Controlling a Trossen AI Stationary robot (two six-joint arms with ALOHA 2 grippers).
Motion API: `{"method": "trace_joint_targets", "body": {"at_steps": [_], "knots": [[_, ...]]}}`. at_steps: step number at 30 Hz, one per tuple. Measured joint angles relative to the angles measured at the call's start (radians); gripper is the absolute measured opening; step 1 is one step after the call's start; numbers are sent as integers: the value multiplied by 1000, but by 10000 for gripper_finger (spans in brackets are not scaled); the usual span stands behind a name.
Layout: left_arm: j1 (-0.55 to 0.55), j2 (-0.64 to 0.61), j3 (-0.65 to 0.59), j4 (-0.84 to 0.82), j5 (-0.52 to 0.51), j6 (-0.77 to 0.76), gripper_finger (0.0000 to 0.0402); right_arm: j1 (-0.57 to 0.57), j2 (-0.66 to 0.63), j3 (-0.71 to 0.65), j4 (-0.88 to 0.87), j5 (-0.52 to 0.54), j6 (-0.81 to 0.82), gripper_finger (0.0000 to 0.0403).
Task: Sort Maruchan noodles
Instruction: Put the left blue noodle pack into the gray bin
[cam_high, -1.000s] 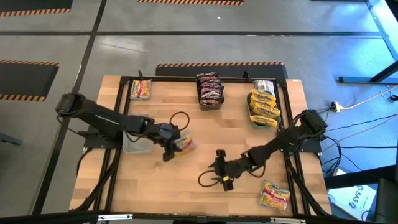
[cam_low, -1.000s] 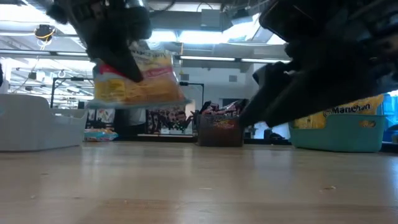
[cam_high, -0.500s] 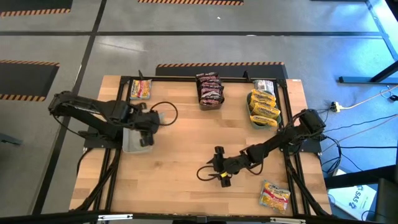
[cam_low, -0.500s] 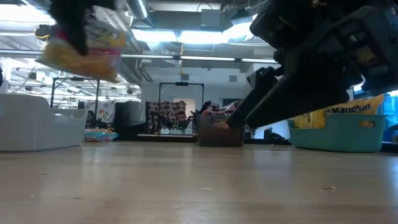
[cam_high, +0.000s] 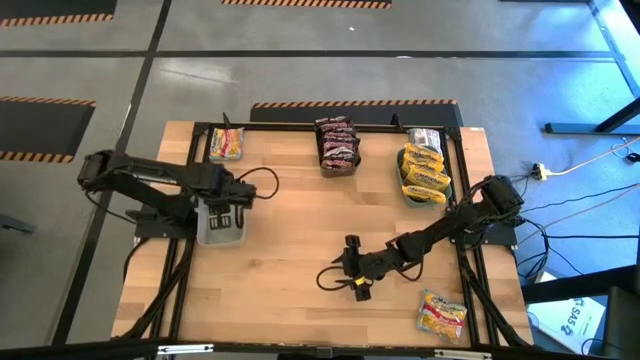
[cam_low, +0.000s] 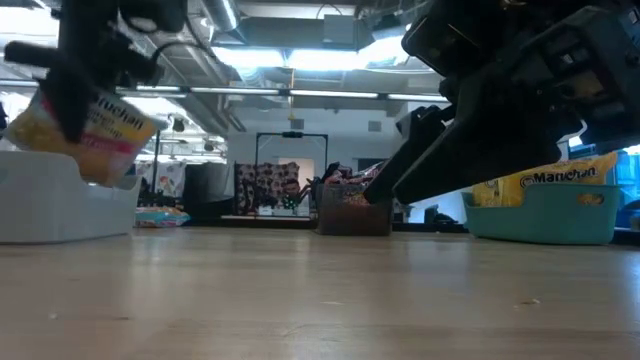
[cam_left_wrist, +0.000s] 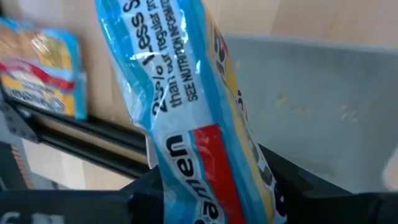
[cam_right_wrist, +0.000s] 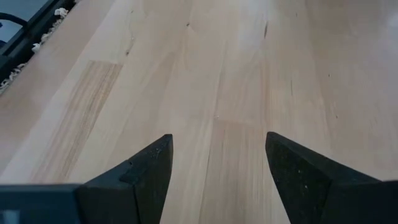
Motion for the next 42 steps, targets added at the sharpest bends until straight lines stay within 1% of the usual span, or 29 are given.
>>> {"method": "trace_joint_targets", "body": {"at_steps": [2,4,9,14,19,23,28,31,34,42], "knots": [[27,-2,-38,28,3,37,142,0,0,0,0,0,0,243],[49,-1,-66,97,4,84,142,0,0,0,0,0,0,243],[112,-1,-111,210,4,175,142,0,0,0,0,0,-1,243],[174,-1,-171,277,1,196,142,0,0,0,0,0,-1,243],[194,-1,-173,360,-38,200,142,0,0,0,0,-1,-1,243],[196,-1,-173,377,-40,251,142,0,0,0,0,-10,-1,243],[206,-1,-178,380,-51,260,144,0,0,0,11,-28,-1,243],[215,-1,-191,398,-46,281,153,0,0,0,11,-29,-1,243],[216,-1,-202,470,-49,344,165,0,0,0,11,-35,-1,243],[228,-1,-205,474,-80,366,207,0,0,0,16,-46,-1,243]]}}
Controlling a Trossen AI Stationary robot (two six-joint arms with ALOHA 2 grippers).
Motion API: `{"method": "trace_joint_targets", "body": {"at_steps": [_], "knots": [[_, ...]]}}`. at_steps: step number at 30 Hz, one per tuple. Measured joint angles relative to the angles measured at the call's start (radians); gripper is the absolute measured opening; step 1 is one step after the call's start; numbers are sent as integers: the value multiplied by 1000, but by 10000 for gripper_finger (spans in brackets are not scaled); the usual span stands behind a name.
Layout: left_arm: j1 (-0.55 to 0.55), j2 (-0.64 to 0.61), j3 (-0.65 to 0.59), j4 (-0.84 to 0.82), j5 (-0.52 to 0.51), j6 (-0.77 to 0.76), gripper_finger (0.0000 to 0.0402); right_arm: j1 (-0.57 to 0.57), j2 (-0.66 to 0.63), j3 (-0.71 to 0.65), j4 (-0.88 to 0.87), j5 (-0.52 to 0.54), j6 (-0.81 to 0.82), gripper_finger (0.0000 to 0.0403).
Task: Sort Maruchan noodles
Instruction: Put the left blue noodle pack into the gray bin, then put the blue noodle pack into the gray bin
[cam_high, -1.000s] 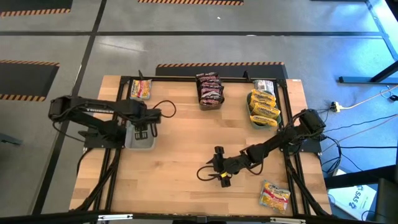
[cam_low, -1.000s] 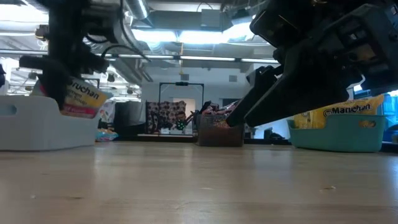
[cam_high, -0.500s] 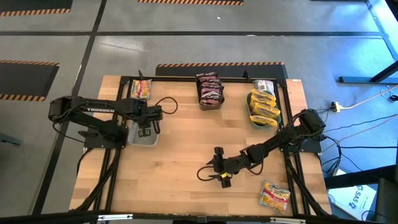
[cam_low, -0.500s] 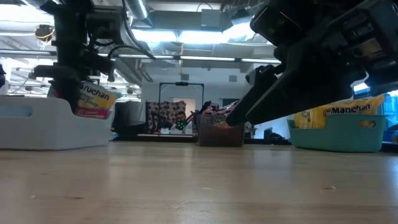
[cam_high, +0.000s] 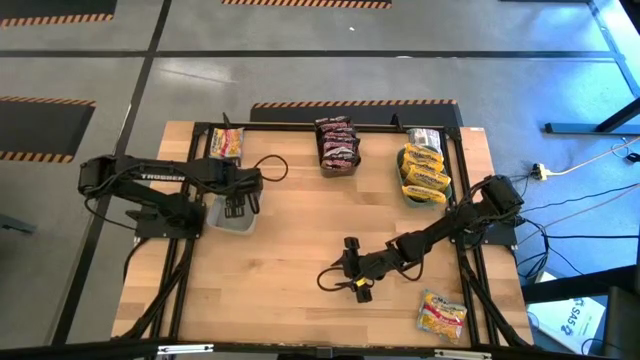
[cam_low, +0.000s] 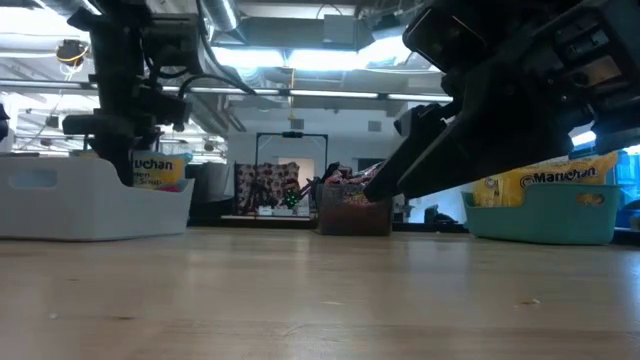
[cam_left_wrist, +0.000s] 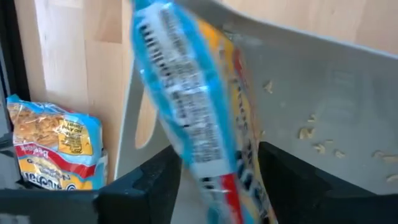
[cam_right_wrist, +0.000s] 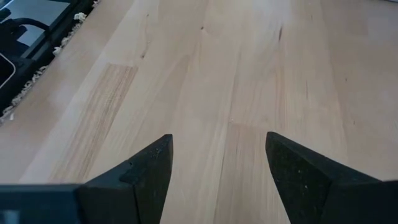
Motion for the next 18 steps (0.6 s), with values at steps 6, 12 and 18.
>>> {"method": "trace_joint_targets", "body": {"at_steps": [6,12,18], "knots": [[0,0,0,2,-124,9,234,0,0,0,14,0,0,243],[0,0,0,16,-207,46,243,0,0,0,22,-8,-1,243],[-4,0,17,26,-237,30,243,0,0,0,21,-8,-1,243]]}}
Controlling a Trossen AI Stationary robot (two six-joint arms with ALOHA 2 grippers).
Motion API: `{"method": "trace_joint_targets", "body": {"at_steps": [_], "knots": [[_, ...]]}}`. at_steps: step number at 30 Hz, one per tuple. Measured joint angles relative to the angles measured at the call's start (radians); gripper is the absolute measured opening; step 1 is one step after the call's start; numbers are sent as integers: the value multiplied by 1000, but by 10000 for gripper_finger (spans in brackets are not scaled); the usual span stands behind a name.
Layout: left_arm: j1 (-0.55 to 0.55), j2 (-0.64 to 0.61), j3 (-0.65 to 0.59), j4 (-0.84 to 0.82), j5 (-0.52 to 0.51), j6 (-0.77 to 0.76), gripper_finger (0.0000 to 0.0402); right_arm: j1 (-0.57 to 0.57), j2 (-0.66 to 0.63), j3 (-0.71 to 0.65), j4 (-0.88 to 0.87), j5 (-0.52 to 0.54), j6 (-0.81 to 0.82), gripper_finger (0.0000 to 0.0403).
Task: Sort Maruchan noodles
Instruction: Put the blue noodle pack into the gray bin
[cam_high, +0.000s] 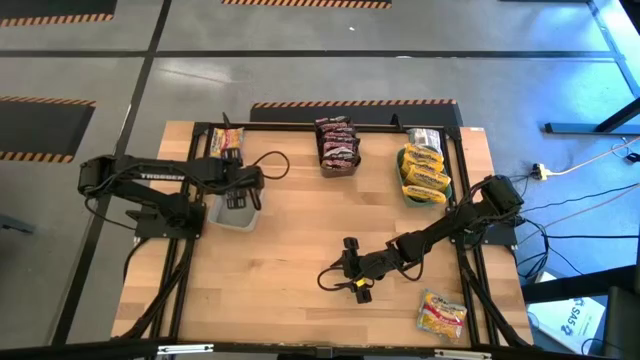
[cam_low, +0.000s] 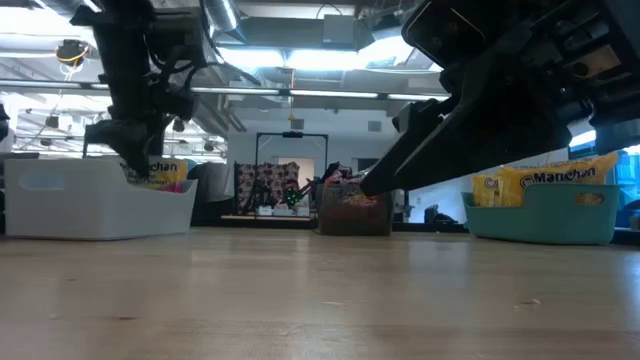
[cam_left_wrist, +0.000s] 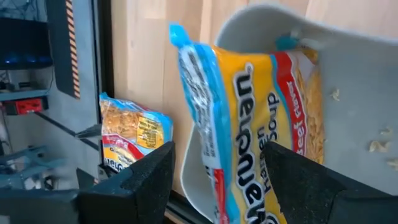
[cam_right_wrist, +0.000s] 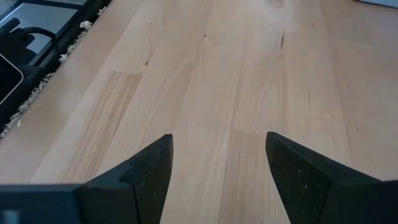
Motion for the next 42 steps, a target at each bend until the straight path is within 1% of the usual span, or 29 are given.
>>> {"method": "trace_joint_targets", "body": {"at_steps": [7,11,14,16,18,20,23,27,29,31,34,37,39,40,42], "knots": [[-36,-7,106,-35,0,-65,243,0,0,0,0,1,0,243],[-59,-21,184,-45,19,-172,243,0,0,0,0,1,0,243],[-78,-34,226,-17,92,-286,243,0,0,0,-1,3,0,243],[-95,-35,229,32,160,-352,243,0,0,0,-5,10,2,243],[-122,-35,223,70,240,-387,243,3,-21,0,-37,7,13,243],[-166,-28,201,135,280,-416,243,5,-67,2,-94,-2,36,243],[-249,-16,143,283,291,-456,243,17,-150,2,-239,0,82,243],[-358,-5,63,540,289,-496,243,44,-260,2,-405,-2,146,243],[-411,3,22,680,288,-512,243,70,-305,2,-476,-25,185,243],[-459,19,-9,823,288,-512,243,111,-336,3,-524,-62,203,243],[-518,54,-32,945,286,-497,243,180,-357,36,-626,-68,287,243],[-566,92,-35,1042,252,-470,243,224,-358,80,-763,-80,407,243],[-585,128,-35,1096,224,-452,243,244,-358,104,-857,-121,495,243],[-592,145,-35,1124,216,-444,243,253,-358,115,-893,-159,544,243],[-598,177,-35,1176,212,-428,243,264,-358,135,-973,-278,667,243]]}}
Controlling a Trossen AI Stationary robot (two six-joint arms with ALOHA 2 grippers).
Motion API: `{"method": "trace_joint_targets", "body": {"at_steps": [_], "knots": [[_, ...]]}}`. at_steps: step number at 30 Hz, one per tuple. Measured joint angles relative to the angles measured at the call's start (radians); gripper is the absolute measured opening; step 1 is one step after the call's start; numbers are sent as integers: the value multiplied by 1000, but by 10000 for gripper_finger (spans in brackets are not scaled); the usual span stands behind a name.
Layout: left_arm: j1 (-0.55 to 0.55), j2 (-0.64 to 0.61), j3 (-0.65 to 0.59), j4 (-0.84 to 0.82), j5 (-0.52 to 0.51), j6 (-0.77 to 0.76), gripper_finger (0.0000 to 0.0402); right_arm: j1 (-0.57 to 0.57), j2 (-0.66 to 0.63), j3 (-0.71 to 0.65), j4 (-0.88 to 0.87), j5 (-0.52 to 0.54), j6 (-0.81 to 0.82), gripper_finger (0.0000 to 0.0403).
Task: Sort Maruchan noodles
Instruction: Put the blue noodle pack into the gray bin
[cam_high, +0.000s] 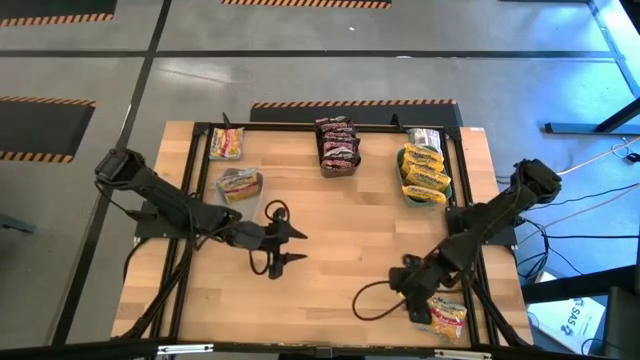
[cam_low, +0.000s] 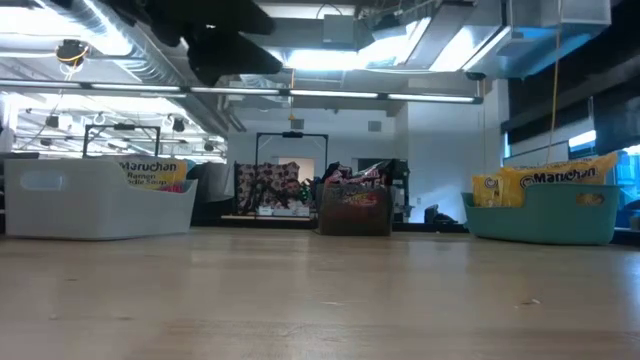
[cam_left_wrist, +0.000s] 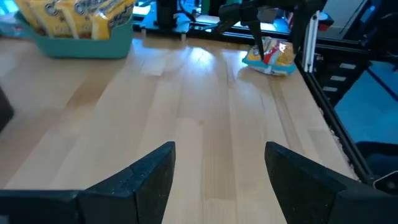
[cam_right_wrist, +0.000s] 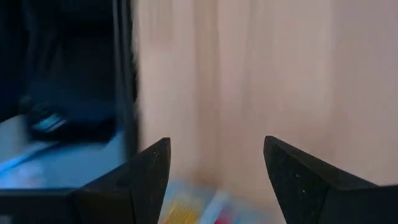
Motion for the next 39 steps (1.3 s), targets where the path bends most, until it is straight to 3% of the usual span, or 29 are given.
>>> {"method": "trace_joint_targets", "body": {"at_steps": [3,8,12,19,24,30,35,39], "knots": [[-1,39,0,54,-1,18,243,30,0,20,-94,-127,201,243],[-1,85,0,102,-2,18,243,84,1,24,-253,-171,374,243],[-1,106,0,108,-2,17,243,95,25,22,-378,-37,356,243],[-1,114,0,108,1,-11,243,98,31,22,-376,-210,427,243],[-1,114,0,106,3,-13,243,150,50,23,-352,-206,488,243],[-1,114,0,105,0,-13,243,183,107,23,-352,-289,533,243],[-1,114,0,104,-1,-13,243,190,186,23,-310,-289,496,243],[0,114,0,108,-10,-12,243,157,211,26,-278,-217,411,243]]}}
